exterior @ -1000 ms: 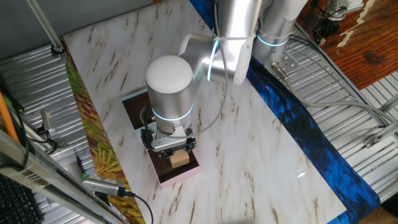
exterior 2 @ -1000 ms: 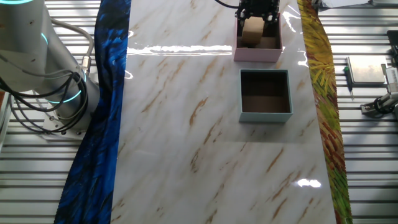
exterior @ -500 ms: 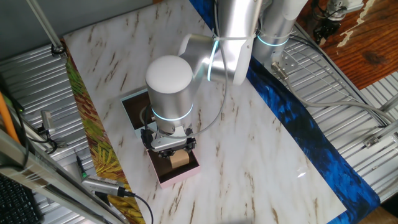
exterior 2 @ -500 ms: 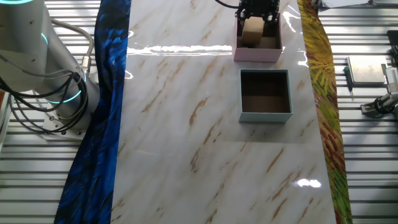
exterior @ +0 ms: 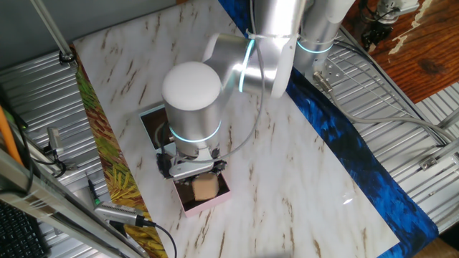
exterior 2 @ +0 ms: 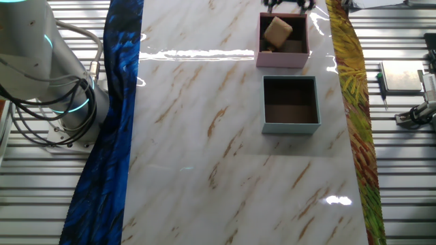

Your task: Move an object from one box to another

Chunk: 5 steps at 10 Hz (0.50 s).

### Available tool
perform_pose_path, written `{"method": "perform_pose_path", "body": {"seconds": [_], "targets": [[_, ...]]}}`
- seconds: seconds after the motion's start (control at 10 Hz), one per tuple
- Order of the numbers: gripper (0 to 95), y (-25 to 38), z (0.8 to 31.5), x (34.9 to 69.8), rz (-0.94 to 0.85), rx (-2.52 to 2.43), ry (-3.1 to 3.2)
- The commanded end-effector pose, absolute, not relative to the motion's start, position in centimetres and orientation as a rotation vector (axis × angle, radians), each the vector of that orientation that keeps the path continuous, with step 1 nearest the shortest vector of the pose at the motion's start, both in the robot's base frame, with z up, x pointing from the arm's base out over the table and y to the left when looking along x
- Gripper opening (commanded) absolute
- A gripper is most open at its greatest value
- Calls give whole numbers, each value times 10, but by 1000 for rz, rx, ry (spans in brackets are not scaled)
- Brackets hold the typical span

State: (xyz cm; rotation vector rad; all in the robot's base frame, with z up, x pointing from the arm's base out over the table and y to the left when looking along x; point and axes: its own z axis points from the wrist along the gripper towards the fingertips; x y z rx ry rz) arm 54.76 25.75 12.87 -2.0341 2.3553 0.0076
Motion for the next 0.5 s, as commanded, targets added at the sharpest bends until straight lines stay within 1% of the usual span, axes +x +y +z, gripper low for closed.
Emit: {"method": "perform_pose_path", "body": {"seconds": [0.1,0.3,0.5], "targets": [[760,257,140,543,11,-2033,2344],[760,249,146,542,16,-2059,2321],[760,217,147,542,11,-2106,2279]]}}
